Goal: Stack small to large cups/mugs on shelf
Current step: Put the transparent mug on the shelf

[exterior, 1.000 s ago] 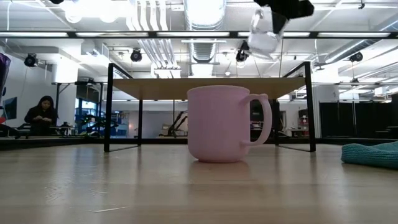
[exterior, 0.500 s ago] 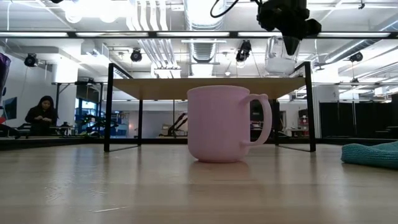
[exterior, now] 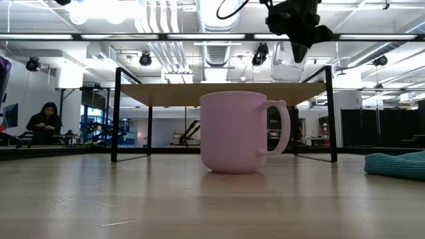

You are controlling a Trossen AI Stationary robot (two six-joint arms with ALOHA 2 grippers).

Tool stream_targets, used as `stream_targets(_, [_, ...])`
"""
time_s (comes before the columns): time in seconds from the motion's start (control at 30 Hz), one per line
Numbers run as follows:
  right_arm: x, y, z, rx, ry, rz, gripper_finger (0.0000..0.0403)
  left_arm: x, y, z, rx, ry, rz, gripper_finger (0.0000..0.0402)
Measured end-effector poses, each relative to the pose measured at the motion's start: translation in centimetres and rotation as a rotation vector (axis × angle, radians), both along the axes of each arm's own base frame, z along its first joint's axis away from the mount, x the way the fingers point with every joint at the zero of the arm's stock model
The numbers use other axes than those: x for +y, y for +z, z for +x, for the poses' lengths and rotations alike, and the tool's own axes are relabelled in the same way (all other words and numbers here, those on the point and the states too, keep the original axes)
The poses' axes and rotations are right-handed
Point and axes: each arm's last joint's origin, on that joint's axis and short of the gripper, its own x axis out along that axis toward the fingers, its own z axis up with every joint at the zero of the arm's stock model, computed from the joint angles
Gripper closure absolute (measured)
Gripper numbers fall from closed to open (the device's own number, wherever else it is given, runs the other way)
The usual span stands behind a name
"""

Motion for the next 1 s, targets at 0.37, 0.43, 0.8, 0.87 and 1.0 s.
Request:
stream_targets(0.37, [-0.26,-0.45,0.73,0.017,0.091,-0.005,0.0394,0.07,0.01,0.24,0.005,-0.004,-0.009,0.0372])
stream_targets(0.43, [-0.23,-0.37,0.66,0.014,0.097,-0.006,0.0394,0.07,-0.01,0.22,0.006,-0.004,-0.009,0.0372])
stream_targets(0.8, [-0.10,-0.04,0.34,0.000,0.110,-0.011,0.0394,0.07,-0.02,0.24,0.007,-0.004,-0.009,0.0372])
stream_targets(0.87, [-0.11,-0.04,0.36,-0.003,0.110,-0.012,0.0394,0.07,-0.01,0.24,0.007,-0.004,-0.009,0.0372])
stream_targets(1.0, [-0.12,-0.03,0.41,-0.008,0.103,-0.012,0.0394,0.07,-0.01,0.24,0.007,-0.005,-0.009,0.0372])
